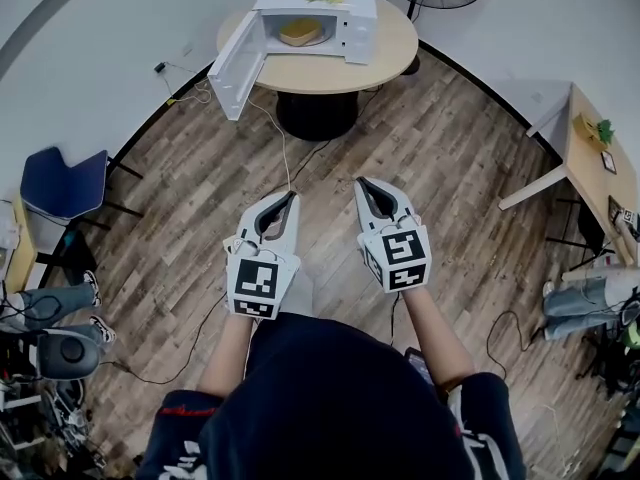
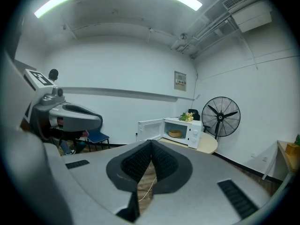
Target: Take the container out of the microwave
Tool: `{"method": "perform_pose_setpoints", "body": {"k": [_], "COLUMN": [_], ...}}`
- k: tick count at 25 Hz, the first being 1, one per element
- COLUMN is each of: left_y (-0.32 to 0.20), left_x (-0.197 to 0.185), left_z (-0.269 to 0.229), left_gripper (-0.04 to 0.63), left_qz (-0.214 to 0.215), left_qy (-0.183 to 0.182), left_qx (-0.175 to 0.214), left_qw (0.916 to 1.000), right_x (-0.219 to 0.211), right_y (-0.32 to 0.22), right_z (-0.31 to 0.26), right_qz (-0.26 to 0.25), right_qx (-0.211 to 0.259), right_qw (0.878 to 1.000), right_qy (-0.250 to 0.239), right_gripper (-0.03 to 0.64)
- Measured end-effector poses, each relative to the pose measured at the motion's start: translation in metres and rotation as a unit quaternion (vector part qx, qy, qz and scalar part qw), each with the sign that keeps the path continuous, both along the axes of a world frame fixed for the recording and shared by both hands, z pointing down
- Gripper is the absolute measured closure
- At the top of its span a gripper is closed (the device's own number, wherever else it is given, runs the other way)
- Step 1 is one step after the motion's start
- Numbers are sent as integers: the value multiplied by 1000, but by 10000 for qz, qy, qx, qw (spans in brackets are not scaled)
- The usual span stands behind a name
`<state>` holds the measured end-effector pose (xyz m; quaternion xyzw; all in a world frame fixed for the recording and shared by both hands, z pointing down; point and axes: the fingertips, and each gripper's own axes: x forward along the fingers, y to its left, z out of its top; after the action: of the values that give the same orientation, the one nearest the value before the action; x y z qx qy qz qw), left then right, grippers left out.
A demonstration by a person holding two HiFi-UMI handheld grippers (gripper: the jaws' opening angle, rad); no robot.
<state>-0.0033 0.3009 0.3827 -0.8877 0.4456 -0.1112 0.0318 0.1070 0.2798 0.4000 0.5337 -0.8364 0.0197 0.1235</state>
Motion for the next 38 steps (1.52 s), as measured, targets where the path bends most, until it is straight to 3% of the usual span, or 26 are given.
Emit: {"method": "perform_pose_setpoints", "body": {"k": [12, 21, 32, 38], "left_y": [-170, -244, -309, -379], "left_x": [-45, -75, -59, -43], "left_z": [-5, -5, 9, 13], "left_gripper": [581, 581, 581, 581], "left_qz": [213, 301, 360, 171], "left_qy": [2, 32, 12, -54], "left_qx": [-202, -194, -324, -311], "left_qw": [9996, 9994, 9988, 9994], "right_x": [-59, -88, -76, -61], "right_y": [-175, -258, -330, -402], "right_z": [-15, -20, -7, -1], "right_qz": [17, 59, 45, -133], "right_qx": [-54, 26, -125, -100], "right_qw": [9999, 9995, 9994, 9993], "right_qy": [131, 296, 333, 340], "right_gripper": [608, 607, 609, 609]}}
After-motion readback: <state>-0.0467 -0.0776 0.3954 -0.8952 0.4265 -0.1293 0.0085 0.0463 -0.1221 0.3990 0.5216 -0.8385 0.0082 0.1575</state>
